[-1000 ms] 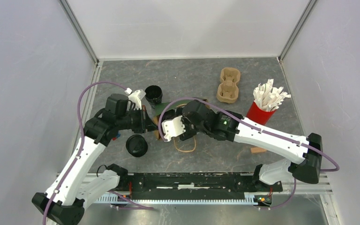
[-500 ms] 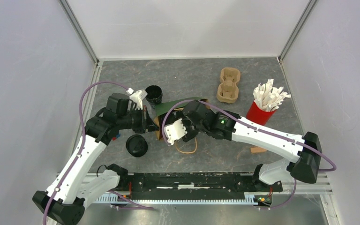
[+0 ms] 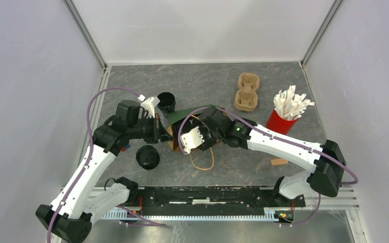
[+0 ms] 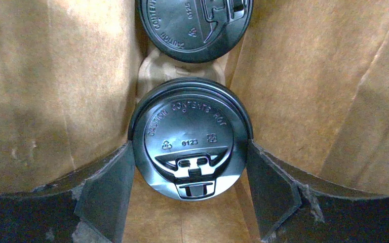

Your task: Pack the takeout coffee

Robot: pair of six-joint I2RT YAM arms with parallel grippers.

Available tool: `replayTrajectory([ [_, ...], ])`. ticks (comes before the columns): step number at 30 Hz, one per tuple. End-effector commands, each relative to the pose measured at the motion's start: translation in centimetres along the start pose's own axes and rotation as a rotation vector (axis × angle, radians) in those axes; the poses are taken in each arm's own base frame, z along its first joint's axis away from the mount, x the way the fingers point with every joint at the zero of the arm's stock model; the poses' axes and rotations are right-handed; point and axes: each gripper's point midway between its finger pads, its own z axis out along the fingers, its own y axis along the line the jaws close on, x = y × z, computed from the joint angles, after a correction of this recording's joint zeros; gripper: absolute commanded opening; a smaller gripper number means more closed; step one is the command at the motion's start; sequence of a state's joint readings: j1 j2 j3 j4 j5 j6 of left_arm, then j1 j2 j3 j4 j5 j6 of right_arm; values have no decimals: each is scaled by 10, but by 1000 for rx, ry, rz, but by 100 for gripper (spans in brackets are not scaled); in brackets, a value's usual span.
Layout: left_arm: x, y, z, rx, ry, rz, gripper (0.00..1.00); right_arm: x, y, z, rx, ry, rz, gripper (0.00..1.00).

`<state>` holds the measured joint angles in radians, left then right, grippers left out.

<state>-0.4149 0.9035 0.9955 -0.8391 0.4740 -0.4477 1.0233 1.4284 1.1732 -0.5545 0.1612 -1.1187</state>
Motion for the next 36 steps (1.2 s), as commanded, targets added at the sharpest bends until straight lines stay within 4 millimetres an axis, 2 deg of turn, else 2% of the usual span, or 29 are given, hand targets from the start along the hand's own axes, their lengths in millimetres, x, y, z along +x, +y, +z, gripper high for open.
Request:
replayTrajectory([
  [1,-6,-10,-4,34,-18,23,2,4,-6,4,25,1,-12,78],
  [16,-6,-12,-3,46,-6,20,2,14,-8,24,31,-26,4,78],
  [28,-7,-11,-1,42,2,14,2,14,-3,34,18,-73,-4,78],
  [36,-8,-12,0,44,7,15,2,20,-4,42,12,-46,3,78],
])
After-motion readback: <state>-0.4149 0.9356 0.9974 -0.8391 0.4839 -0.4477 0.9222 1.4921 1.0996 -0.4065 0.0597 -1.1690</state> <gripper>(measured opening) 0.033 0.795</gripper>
